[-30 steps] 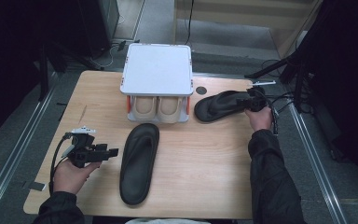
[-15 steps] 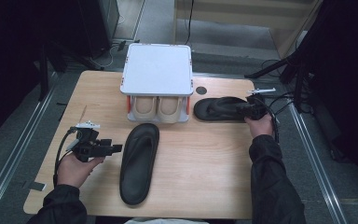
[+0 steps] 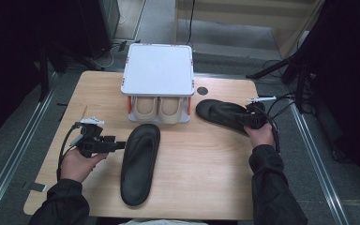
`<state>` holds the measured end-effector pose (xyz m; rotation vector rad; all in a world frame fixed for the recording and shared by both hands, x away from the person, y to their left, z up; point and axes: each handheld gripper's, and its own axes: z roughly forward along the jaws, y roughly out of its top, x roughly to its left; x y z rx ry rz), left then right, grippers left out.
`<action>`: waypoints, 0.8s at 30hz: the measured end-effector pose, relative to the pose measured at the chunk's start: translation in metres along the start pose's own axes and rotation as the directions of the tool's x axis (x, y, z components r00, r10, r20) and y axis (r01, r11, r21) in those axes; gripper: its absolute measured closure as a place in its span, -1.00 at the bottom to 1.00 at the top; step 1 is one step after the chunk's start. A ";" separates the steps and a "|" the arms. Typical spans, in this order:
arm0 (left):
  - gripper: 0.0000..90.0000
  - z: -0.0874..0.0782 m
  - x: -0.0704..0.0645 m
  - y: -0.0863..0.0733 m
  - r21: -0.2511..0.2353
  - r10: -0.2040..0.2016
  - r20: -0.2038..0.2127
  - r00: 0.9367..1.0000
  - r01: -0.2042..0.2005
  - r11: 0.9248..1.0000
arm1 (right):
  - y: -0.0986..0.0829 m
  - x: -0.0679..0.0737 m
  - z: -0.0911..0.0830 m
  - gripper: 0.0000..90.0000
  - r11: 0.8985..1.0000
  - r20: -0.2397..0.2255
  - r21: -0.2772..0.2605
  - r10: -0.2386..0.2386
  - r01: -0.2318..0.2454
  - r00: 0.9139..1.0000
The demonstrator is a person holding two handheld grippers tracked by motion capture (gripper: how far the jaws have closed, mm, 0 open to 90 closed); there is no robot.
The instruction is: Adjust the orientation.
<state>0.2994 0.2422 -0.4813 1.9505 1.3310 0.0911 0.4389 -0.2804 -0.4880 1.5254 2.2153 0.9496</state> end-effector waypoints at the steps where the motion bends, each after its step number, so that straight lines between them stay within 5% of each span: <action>1: -0.11 0.000 0.001 0.001 -0.002 0.004 -0.002 1.000 -0.004 1.000 | -0.001 0.002 -0.001 1.00 1.000 -0.001 0.000 0.003 -0.003 1.000; 24: -0.10 0.008 0.001 0.014 0.016 0.034 0.025 0.999 -0.035 0.999 | -0.015 0.042 -0.005 1.00 0.999 -0.016 0.030 -0.041 0.042 0.999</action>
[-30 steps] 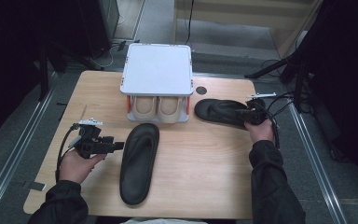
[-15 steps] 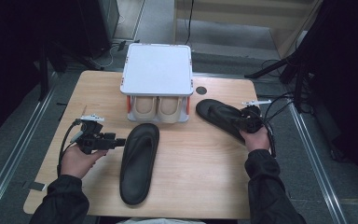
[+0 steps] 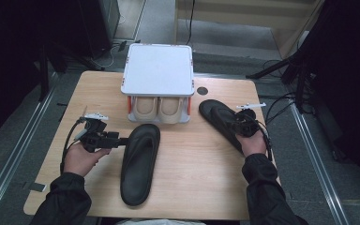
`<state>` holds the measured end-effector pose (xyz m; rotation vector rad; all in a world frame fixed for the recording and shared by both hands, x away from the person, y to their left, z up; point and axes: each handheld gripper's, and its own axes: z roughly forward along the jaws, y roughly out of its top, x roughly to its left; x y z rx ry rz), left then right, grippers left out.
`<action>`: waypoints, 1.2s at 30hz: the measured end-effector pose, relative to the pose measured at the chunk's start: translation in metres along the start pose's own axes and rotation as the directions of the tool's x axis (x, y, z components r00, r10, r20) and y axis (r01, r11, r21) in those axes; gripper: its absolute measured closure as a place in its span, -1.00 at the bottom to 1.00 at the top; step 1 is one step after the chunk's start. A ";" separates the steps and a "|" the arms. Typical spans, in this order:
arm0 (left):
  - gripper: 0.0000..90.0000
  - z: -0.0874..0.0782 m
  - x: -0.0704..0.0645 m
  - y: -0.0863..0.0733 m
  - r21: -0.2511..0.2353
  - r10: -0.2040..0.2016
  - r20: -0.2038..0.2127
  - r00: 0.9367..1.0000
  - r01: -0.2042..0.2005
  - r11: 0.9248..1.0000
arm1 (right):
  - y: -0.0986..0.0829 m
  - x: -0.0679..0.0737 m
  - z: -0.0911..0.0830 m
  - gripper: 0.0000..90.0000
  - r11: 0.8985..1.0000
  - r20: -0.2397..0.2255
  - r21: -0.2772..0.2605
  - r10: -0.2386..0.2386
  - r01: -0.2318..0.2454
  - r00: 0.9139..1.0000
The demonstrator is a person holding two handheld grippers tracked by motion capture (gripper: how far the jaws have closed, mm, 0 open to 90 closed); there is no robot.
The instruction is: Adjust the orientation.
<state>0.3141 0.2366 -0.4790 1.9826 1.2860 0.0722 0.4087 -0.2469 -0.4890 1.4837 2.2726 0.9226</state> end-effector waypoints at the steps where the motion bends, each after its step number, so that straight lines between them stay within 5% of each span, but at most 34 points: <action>1: -0.10 0.000 0.000 0.000 0.000 0.000 0.002 1.000 0.000 1.000 | 0.000 0.001 0.001 1.00 1.000 -0.001 0.002 0.000 0.000 1.000; 30: -0.10 0.001 0.000 0.000 0.002 -0.009 -0.001 1.000 0.009 1.000 | 0.008 0.032 0.015 0.96 1.000 -0.085 0.018 0.002 -0.001 0.996; 36: -0.10 0.000 0.001 0.000 0.000 -0.011 -0.002 1.000 0.011 1.000 | 0.011 0.025 0.007 0.92 1.000 -0.082 -0.002 0.000 0.000 0.997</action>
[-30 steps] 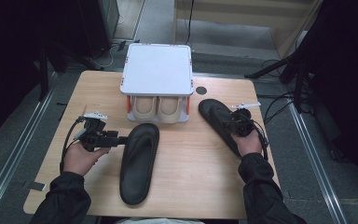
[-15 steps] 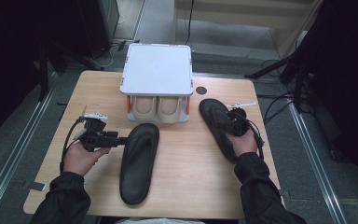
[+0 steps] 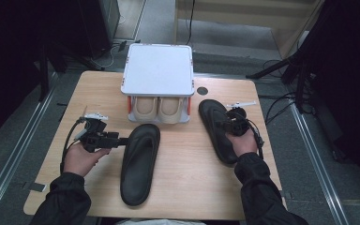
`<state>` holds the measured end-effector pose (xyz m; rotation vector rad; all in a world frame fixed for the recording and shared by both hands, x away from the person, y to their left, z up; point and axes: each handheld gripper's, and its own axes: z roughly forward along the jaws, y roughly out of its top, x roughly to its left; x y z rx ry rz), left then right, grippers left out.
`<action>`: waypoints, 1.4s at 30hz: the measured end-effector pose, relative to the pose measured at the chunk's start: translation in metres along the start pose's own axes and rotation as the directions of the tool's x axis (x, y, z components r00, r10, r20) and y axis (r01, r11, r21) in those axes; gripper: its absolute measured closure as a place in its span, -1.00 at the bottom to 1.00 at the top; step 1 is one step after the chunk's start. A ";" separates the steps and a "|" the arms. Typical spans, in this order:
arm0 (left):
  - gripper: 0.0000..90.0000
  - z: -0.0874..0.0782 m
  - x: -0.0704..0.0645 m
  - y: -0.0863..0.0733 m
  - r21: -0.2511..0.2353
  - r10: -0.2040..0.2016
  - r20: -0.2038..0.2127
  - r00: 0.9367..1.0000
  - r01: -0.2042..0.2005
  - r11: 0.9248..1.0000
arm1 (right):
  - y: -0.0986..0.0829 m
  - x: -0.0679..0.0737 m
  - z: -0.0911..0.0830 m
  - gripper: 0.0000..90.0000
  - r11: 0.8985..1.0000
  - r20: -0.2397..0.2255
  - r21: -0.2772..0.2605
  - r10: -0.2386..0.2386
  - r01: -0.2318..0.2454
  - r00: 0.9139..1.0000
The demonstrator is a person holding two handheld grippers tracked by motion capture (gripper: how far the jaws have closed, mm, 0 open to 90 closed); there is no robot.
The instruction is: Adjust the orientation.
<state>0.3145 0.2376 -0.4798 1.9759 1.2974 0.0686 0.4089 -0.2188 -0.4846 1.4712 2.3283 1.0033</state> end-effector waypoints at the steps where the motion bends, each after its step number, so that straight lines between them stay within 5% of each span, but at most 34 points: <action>1: -0.10 0.000 0.000 0.000 0.000 -0.001 0.000 1.000 0.001 1.000 | 0.001 -0.002 -0.003 0.91 1.000 -0.001 -0.011 0.004 -0.004 1.000; 10: -0.10 -0.007 -0.002 -0.004 -0.038 0.001 -0.015 1.000 -0.001 0.999 | 0.005 -0.021 -0.026 0.52 0.996 0.050 -0.082 -0.018 0.022 0.999; 18: -0.10 -0.011 0.000 -0.013 -0.024 -0.014 -0.035 0.999 0.013 1.000 | 0.007 -0.036 -0.017 0.38 0.997 0.041 -0.073 0.022 -0.019 0.999; 33: -0.11 -0.019 0.003 -0.026 -0.015 -0.044 -0.055 0.998 0.043 0.999 | 0.010 -0.049 0.017 0.44 0.998 0.049 -0.003 0.060 -0.060 0.997; 42: -0.11 -0.019 0.003 -0.027 -0.018 -0.047 -0.060 0.997 0.046 0.999 | 0.011 -0.049 0.021 0.55 0.997 0.046 0.007 0.078 -0.078 0.996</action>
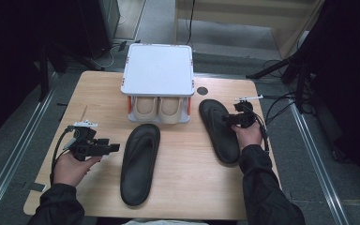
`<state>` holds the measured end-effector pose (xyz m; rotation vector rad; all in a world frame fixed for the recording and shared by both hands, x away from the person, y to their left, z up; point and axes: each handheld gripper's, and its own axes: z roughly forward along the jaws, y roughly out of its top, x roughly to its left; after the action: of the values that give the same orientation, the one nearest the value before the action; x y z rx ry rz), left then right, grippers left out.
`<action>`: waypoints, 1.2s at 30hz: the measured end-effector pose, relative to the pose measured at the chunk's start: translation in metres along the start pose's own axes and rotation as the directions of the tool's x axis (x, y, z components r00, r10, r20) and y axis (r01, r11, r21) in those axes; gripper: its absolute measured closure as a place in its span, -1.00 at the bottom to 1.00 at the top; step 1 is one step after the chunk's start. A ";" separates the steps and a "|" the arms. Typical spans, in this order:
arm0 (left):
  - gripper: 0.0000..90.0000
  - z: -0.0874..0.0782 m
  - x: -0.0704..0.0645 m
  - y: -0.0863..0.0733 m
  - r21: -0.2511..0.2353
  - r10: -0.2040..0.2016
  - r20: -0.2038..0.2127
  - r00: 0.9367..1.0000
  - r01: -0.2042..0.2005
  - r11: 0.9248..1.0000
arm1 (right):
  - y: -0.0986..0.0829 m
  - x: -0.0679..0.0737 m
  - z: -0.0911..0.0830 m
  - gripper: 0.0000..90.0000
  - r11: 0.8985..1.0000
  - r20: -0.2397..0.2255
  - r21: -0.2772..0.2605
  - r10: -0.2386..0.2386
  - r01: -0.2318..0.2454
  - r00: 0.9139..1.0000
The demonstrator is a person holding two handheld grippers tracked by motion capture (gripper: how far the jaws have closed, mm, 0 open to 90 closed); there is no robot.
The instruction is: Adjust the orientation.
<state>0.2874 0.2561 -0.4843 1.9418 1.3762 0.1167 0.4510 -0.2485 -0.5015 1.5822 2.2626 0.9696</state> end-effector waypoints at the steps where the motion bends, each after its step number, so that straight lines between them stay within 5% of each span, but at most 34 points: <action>1: -0.11 0.000 0.000 0.000 -0.001 0.000 0.001 1.000 0.000 1.000 | 0.000 0.000 0.000 0.56 1.000 0.002 0.001 0.000 0.000 1.000; 16: -0.11 0.000 0.001 0.000 0.001 -0.004 0.002 1.000 0.004 1.000 | 0.003 0.002 -0.009 0.60 1.000 -0.006 -0.009 0.024 -0.024 1.000; 36: -0.12 0.000 0.000 0.000 -0.005 -0.003 0.000 1.000 0.003 1.000 | 0.002 0.024 -0.050 0.60 0.999 -0.045 -0.023 -0.043 0.042 0.998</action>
<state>0.2873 0.2567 -0.4843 1.9352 1.3772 0.1183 0.4171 -0.2461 -0.4576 1.5118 2.2982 1.0259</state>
